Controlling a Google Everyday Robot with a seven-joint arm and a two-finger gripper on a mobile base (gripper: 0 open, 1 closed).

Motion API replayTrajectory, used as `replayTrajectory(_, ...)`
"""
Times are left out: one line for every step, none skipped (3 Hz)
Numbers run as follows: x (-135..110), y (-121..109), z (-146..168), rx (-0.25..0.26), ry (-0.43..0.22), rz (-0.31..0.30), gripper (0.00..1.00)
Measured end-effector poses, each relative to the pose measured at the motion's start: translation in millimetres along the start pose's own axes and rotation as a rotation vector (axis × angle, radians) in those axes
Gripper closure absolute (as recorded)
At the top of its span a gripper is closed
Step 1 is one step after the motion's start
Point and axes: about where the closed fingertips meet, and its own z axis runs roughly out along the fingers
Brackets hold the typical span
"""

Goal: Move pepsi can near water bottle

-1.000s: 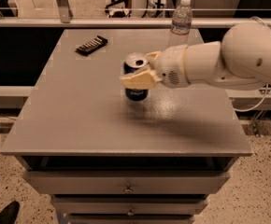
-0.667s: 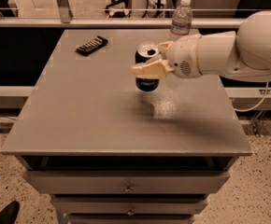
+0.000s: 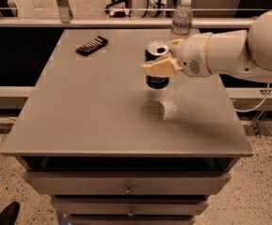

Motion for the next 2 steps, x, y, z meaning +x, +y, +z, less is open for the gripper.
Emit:
replayTrajectory(5.8, -43.8, -29.3, 0.125, 0.024, -0.025, 1.0)
replayTrajectory(17.7, -93.9, -59.5, 0.242, 0.022, -0.017, 1.0)
